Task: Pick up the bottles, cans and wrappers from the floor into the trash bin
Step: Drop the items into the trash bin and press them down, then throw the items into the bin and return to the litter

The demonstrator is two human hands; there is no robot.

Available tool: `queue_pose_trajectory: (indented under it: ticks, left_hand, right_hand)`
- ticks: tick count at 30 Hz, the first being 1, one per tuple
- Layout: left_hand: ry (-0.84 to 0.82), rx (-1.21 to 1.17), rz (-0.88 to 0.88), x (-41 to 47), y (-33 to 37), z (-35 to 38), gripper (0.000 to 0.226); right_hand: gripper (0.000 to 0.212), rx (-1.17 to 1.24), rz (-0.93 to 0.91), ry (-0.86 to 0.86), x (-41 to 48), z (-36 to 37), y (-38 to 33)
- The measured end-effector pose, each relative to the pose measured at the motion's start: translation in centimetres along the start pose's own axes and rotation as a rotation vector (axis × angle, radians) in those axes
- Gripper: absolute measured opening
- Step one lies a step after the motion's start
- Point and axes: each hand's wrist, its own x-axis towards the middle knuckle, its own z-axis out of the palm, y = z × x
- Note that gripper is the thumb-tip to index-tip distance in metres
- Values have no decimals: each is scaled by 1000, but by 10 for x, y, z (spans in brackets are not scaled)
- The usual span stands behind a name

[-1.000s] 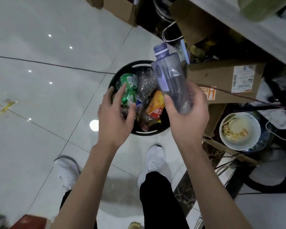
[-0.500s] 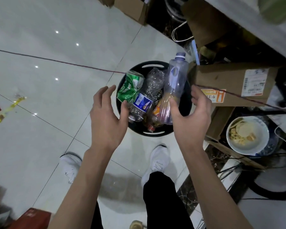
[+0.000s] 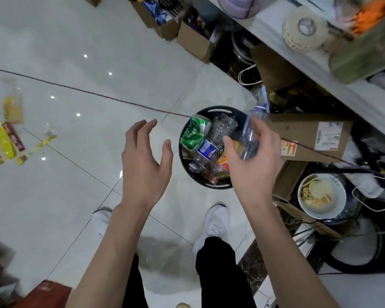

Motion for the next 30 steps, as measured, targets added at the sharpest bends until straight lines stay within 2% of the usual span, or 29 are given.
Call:
queue_pose_trajectory:
  ticks: [6, 11, 18, 22, 30]
  left_hand:
    - [94, -28, -35, 5, -17, -87, 49]
    - [212, -24, -91, 6, -51, -183, 48]
    - [410, -27, -223, -12, -143, -321, 45]
    - [468, 1, -310, -30, -205, -386, 43]
    - [534, 29, -463, -40, -299, -477, 43]
  right_hand:
    - [55, 0, -169, -11, -20, 26, -72]
    - [55, 27, -196, -162, -57, 63, -166]
    - [52, 96, -425, -292, -138, 165, -278]
    - [53, 102, -542, -359, -188, 228, -328]
    - [55, 69, -575, -533, -248, 322, -393]
